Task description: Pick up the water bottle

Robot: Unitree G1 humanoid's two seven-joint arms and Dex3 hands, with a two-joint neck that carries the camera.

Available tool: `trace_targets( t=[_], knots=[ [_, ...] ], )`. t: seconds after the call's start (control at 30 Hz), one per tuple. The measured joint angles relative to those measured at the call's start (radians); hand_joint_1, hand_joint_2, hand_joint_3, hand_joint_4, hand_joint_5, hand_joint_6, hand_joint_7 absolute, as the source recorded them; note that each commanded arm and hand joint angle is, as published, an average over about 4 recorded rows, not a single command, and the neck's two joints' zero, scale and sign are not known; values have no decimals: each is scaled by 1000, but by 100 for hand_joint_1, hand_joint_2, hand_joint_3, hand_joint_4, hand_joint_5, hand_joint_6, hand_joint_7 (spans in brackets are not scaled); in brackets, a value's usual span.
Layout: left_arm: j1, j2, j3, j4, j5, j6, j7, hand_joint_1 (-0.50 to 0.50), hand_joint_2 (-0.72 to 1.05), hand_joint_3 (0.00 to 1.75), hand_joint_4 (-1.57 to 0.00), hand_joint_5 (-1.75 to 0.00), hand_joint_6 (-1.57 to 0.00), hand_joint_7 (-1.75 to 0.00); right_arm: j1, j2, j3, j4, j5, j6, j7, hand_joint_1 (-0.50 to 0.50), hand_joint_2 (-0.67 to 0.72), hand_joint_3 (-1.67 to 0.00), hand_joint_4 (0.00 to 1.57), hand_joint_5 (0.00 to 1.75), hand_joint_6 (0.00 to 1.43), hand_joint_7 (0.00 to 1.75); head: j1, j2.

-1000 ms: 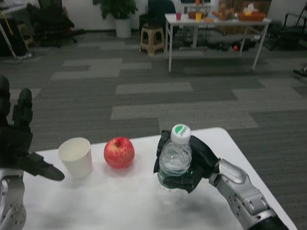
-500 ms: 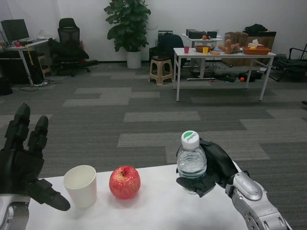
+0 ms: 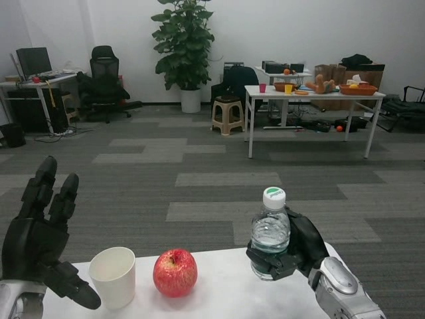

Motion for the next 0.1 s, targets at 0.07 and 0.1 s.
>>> trace_targets(
  t=[0.07,0.1],
  knots=[
    [-6,0,1,11,12,7,-1,-50,-72,9,0,-10,0,0,-5,1,5,2,-24,-4,-1,-8,-41,-127,151,136,112,155,2,-4],
    [-8,0,1,15,16,9,-1,-50,-72,9,0,-10,0,0,-6,1,6,3,-33,-5,-2,-8,-41,-127,151,136,111,154,1,-3]
  ],
)
